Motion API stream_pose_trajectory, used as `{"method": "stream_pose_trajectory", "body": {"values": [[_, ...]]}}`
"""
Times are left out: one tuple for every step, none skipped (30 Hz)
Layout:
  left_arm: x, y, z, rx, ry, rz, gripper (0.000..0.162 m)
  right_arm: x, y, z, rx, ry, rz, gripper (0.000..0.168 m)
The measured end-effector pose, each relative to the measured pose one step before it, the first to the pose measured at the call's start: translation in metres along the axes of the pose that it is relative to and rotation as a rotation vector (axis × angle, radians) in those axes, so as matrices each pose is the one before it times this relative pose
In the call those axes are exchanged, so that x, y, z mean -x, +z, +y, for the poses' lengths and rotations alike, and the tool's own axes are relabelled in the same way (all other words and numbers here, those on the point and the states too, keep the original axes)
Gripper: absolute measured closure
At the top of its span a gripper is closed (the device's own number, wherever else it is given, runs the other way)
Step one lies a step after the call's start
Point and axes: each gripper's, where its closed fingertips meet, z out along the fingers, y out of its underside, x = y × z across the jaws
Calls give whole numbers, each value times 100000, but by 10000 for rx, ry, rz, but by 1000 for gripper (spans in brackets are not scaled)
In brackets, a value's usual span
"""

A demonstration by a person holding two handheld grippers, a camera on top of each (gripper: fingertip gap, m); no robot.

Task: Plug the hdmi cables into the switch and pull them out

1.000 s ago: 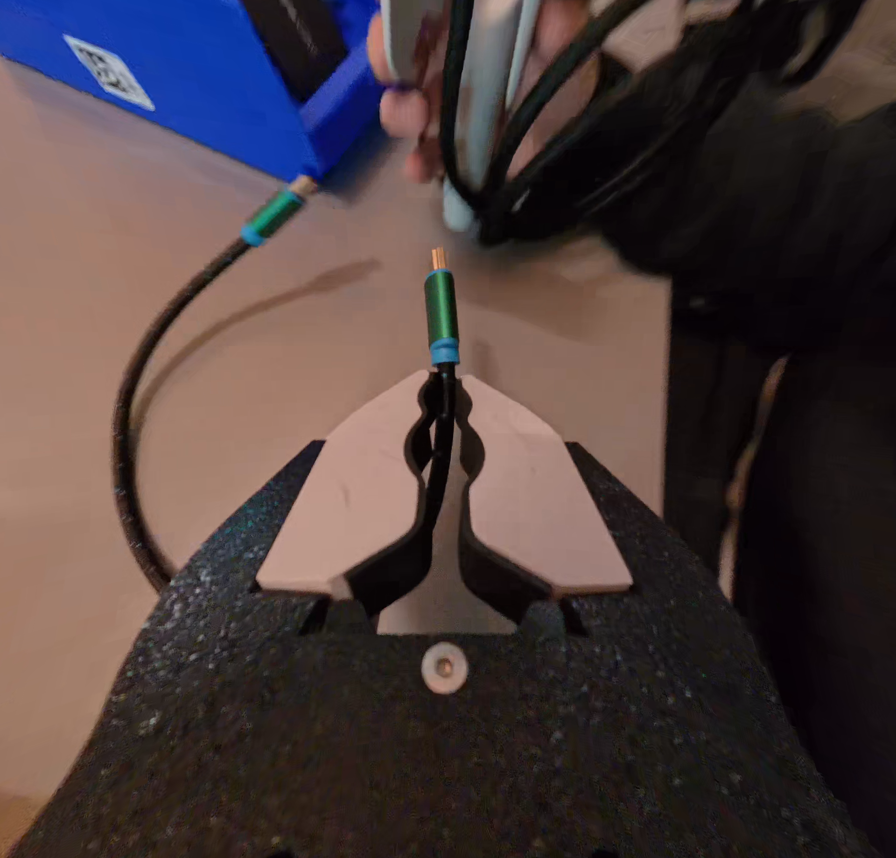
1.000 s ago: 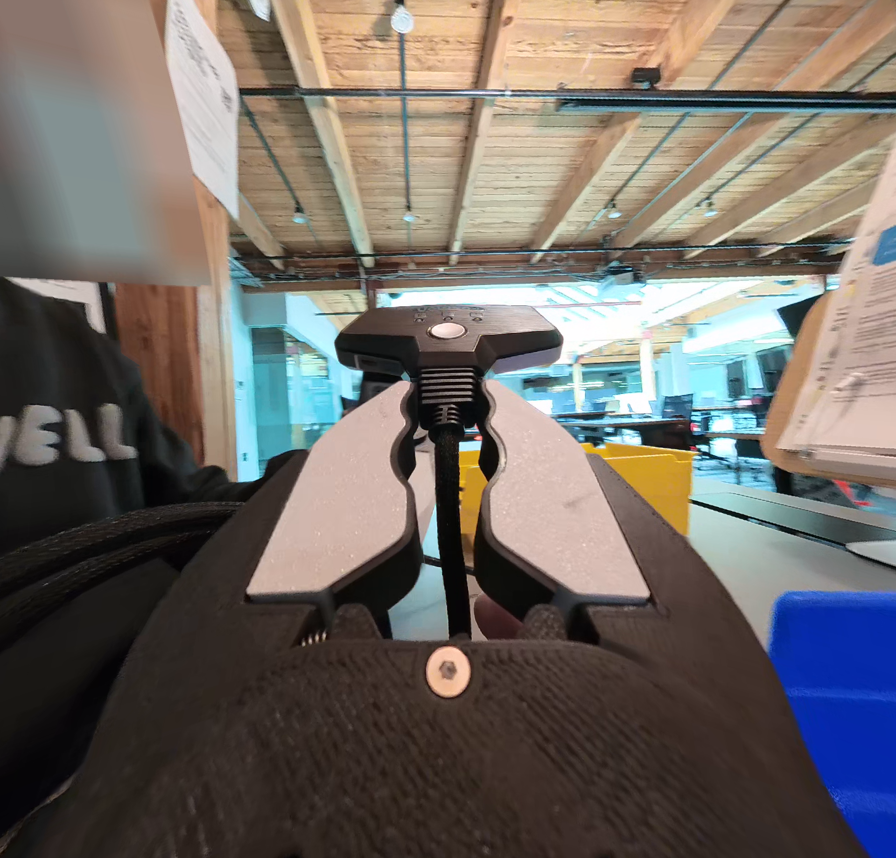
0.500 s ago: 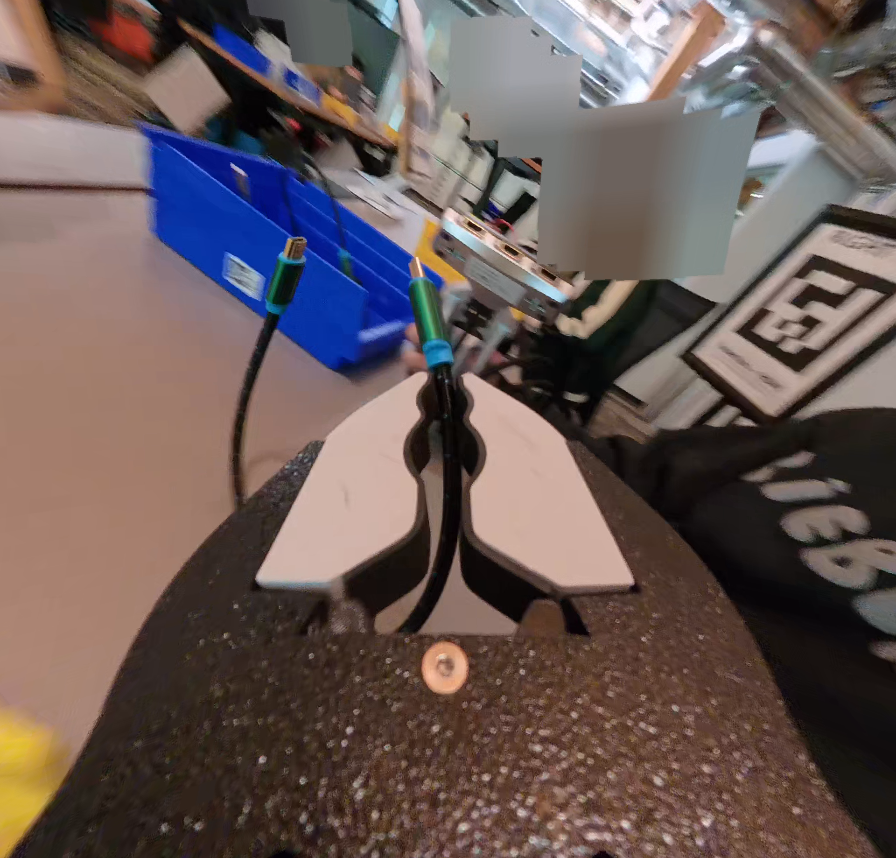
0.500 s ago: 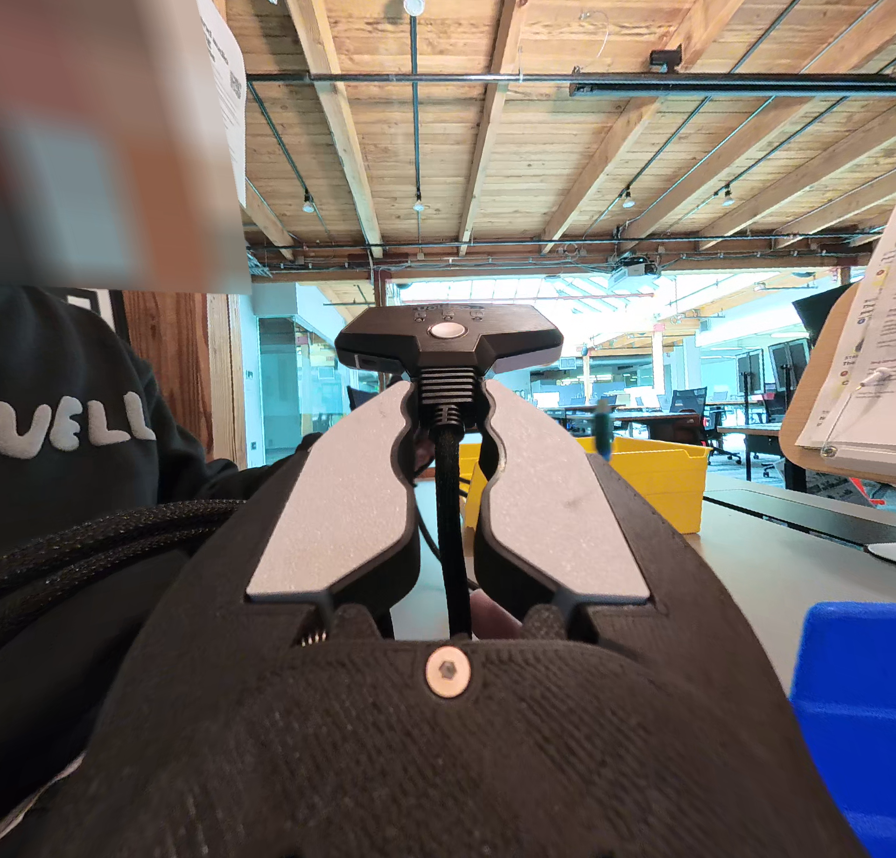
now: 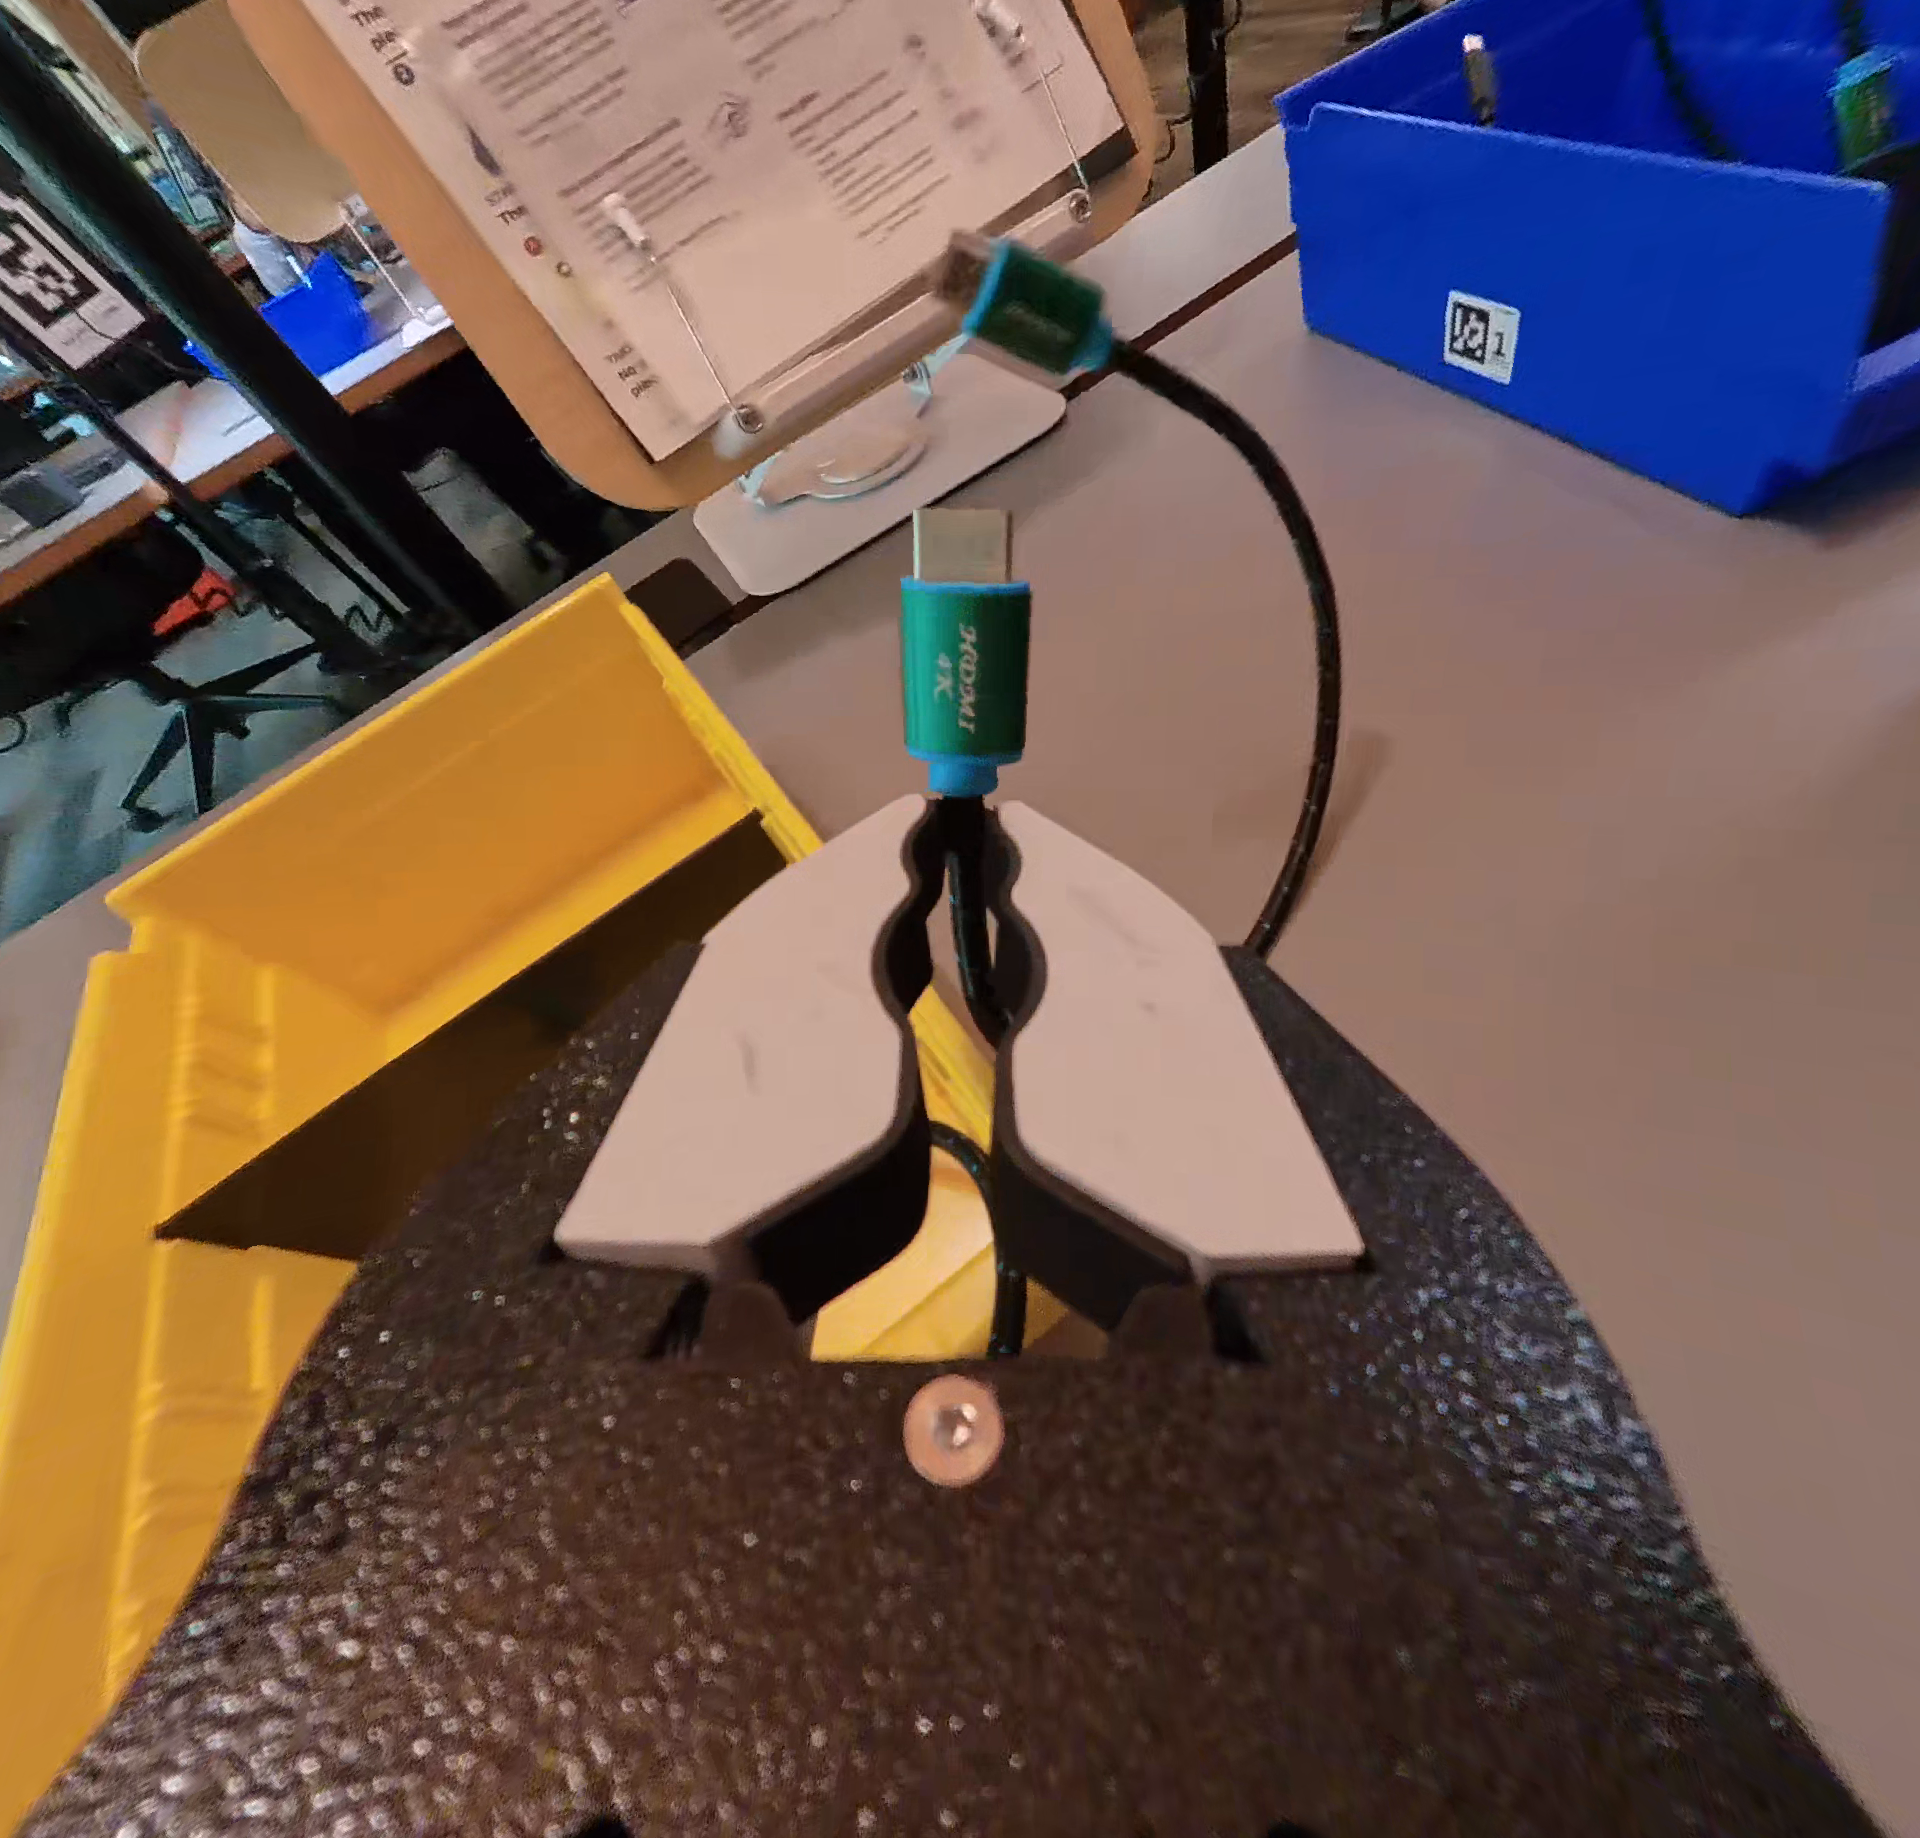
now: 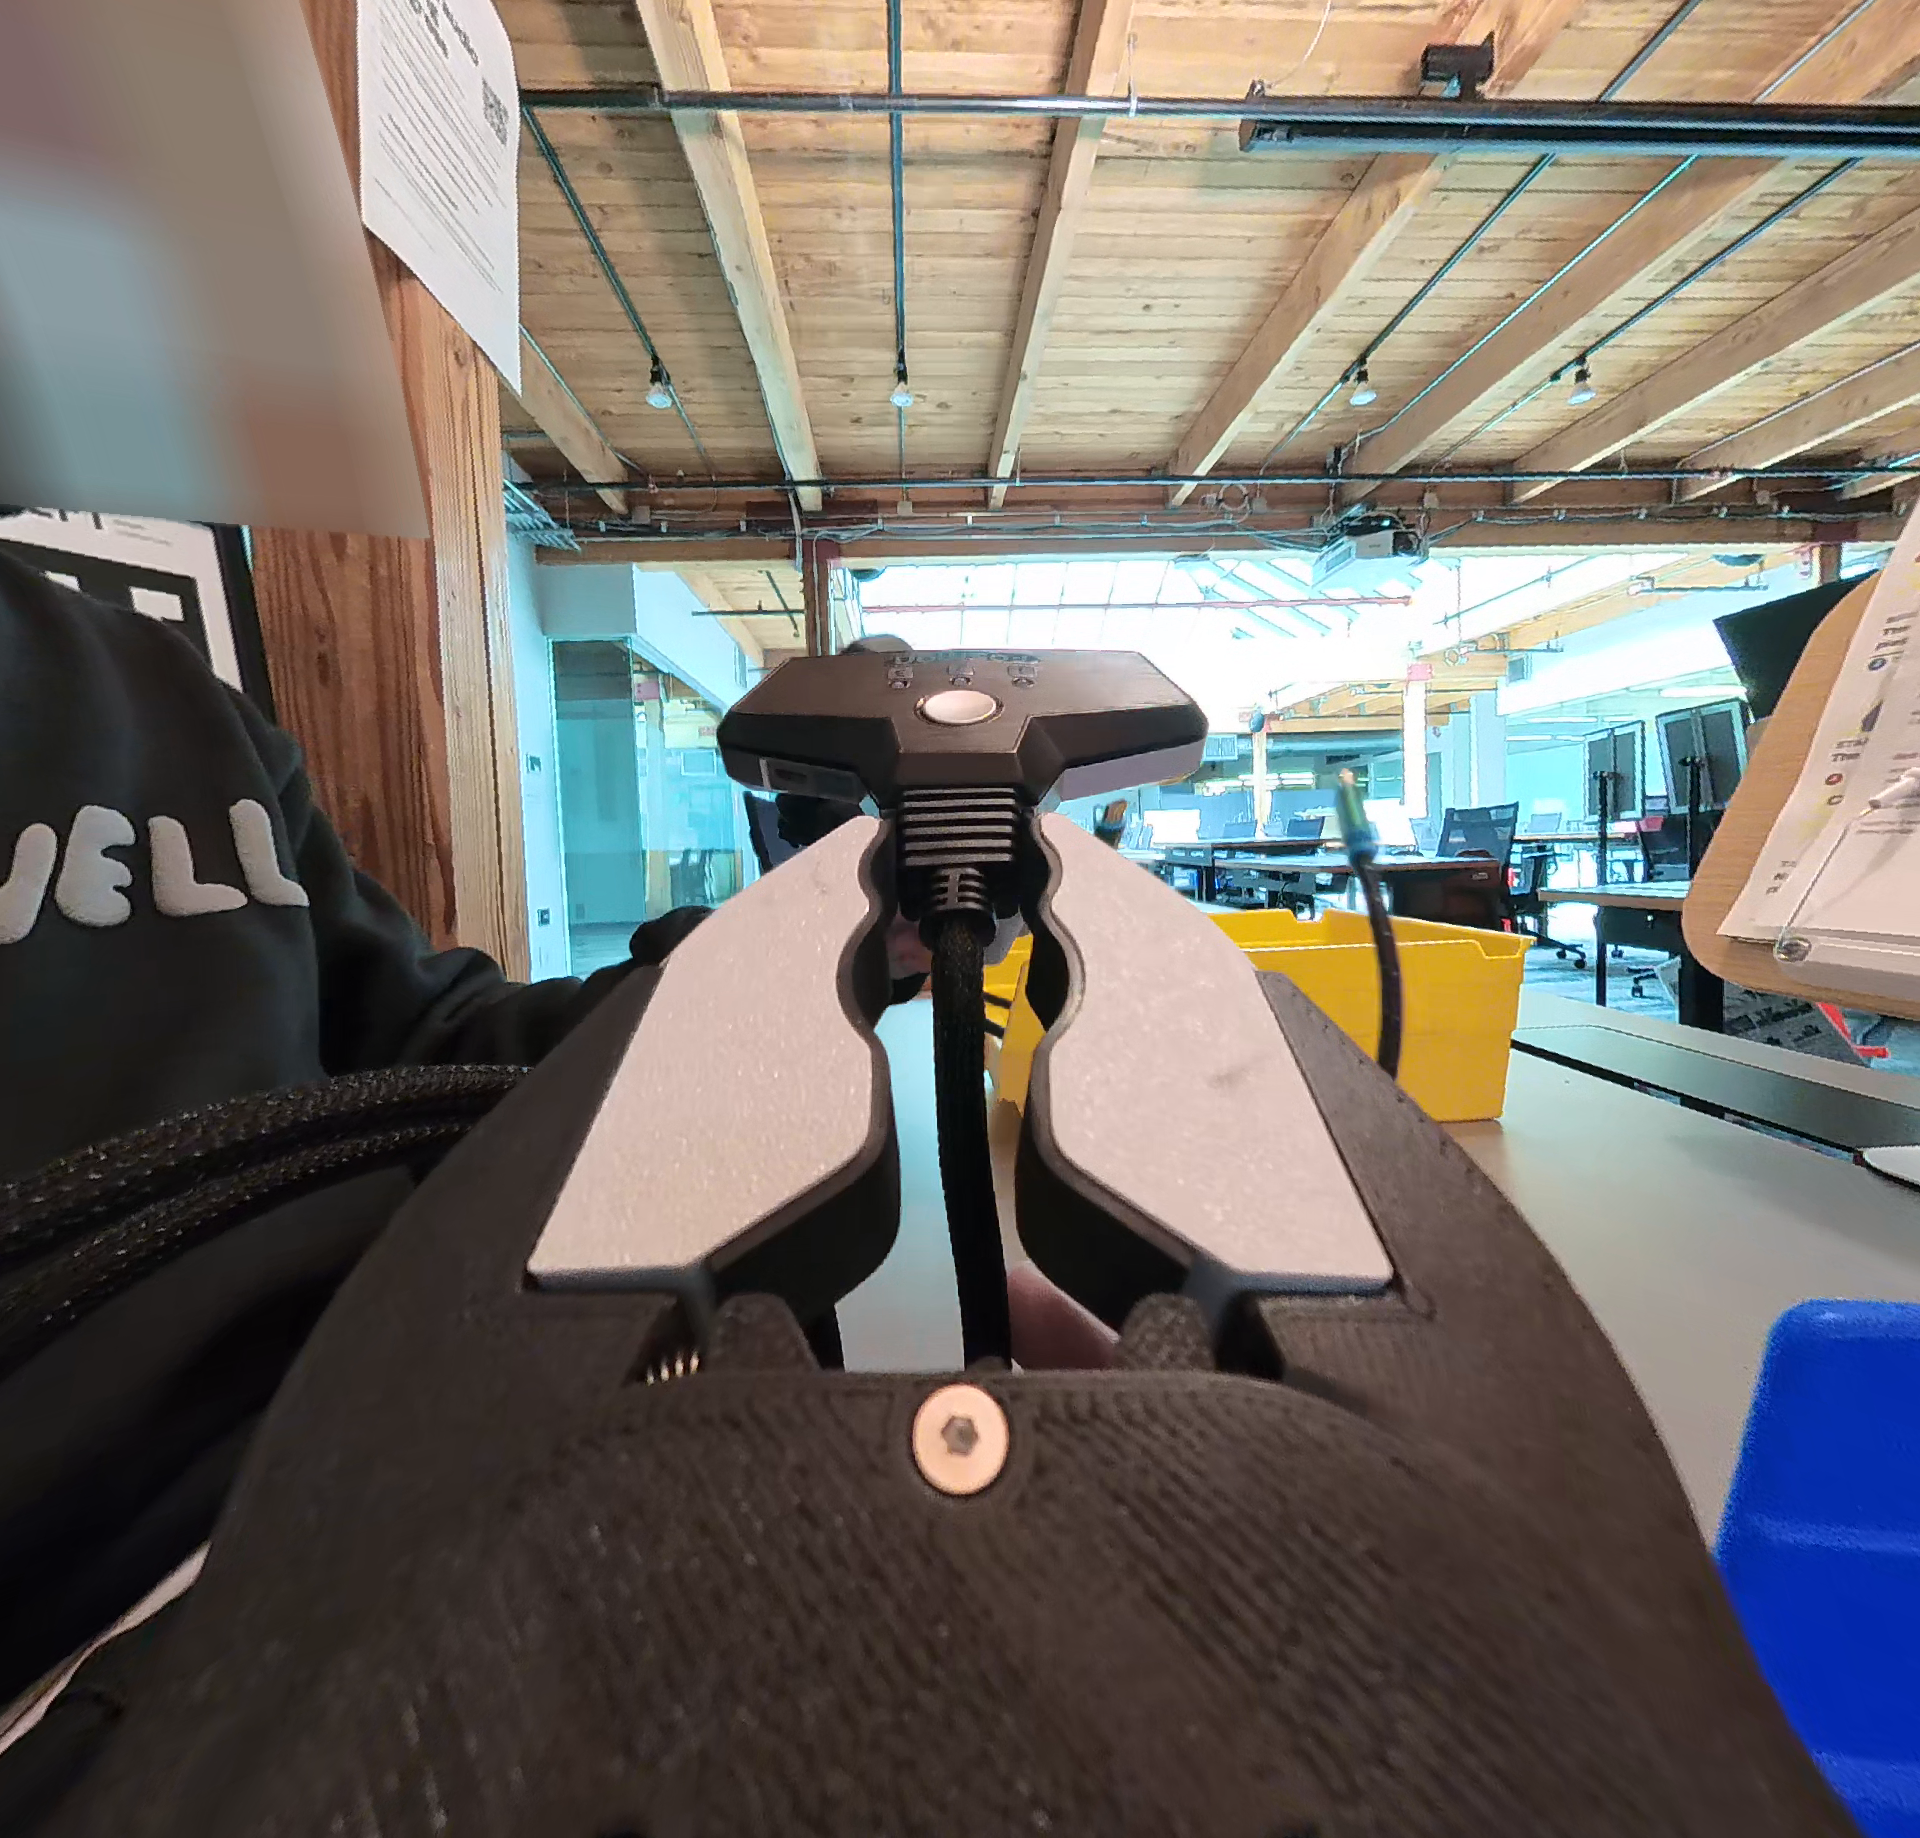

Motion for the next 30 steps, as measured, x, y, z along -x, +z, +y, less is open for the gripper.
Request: {"method": "stream_pose_trajectory", "body": {"values": [[-262, 35, -366, -224, -119, 125, 156, 60, 43, 64, 60, -25, 0, 146], [-416, -13, -426, -222, -163, 255, 156, 83, 42, 91, 64, -10, -21, 146], [-539, -44, -392, -167, -43, 346, 156, 27, 53, 126, 81, -14, -14, 146], [-459, -86, -329, -89, 52, 287, 156, 10, 84, 133, 95, -64, 27, 146], [-395, -141, -258, -2, 108, 240, 156, 20, 63, 109, 82, -53, 4, 146], [-387, -224, -315, -10, 107, 233, 156, -6, 60, 82, 49, -14, -9, 146], [-377, -297, -397, -21, 51, 209, 156, -2, 46, 20, 23, -48, 13, 146], [-313, -323, -425, 34, 36, 155, 156, -57, -3, -69, 0, -65, 37, 146], [-261, -322, -400, 81, 88, 102, 156, -64, -58, -115, -29, -37, 14, 146], [-294, -269, -434, 101, 133, 115, 156, -65, -75, -128, -31, -66, 25, 146], [-456, -152, -471, 146, 149, 241, 156, -15, 114, 112, 22, -172, 69, 146], [-609, -25, -406, 300, 171, 385, 156, -95, -15, 284, 80, -213, 45, 146], [-590, 48, -393, 438, 255, 410, 156, 62, 40, 122, 96, -130, -10, 146], [-575, 45, -411, 527, 396, 424, 156, 113, 66, 146, 103, -96, -35, 146], [-541, -12, -450, 593, 479, 434, 156, 139, 28, 92, 93, -114, -35, 146], [-441, -92, -501, 602, 496, 383, 156, 134, 77, 83, 51, -68, -63, 146], [-477, -156, -403, 698, 515, 456, 156, 164, -7, 33, 70, -28, -124, 146], [-428, -202, -293, 756, 580, 435, 156, 120, 35, 156, 147, -24, -77, 146], [-253, -225, -322, 685, 629, 303, 156, 11, 133, 170, 274, -76, -1, 146], [-240, -209, -350, 587, 602, 265, 156, -59, -36, 272, 352, -94, 27, 146], [-222, -153, -392, 505, 501, 203, 156, -72, -46, 337, 377, -73, 29, 146], [-174, -100, -358, 462, 411, 114, 156, -86, -72, 249, 284, -72, 66, 146], [-216, -35, -332, 431, 375, 73, 156, -94, -65, 114, 159, -41, 69, 146], [-286, 42, -330, 381, 364, 66, 156, -46, -27, -13, 8, 0, 11, 146], [-332, 158, -287, 353, 340, 62, 156, 16, -88, -133, -106, 4, -23, 146], [-329, 263, -219, 353, 314, 60, 156, -4, -113, -214, -161, 21, -16, 146], [-310, 329, -223, 296, 255, 66, 156, 6, -96, -169, -129, -28, -5, 146], [-293, 332, -274, 192, 178, 81, 156, 31, -36, -51, -62, -103, -39, 146], [-317, 292, -241, 166, 172, 128, 156, 31, 47, -47, -6, -93, -68, 146], [-186, 224, -222, 128, 146, 65, 156, 50, -40, -1, 38, -44, -46, 146]]}}
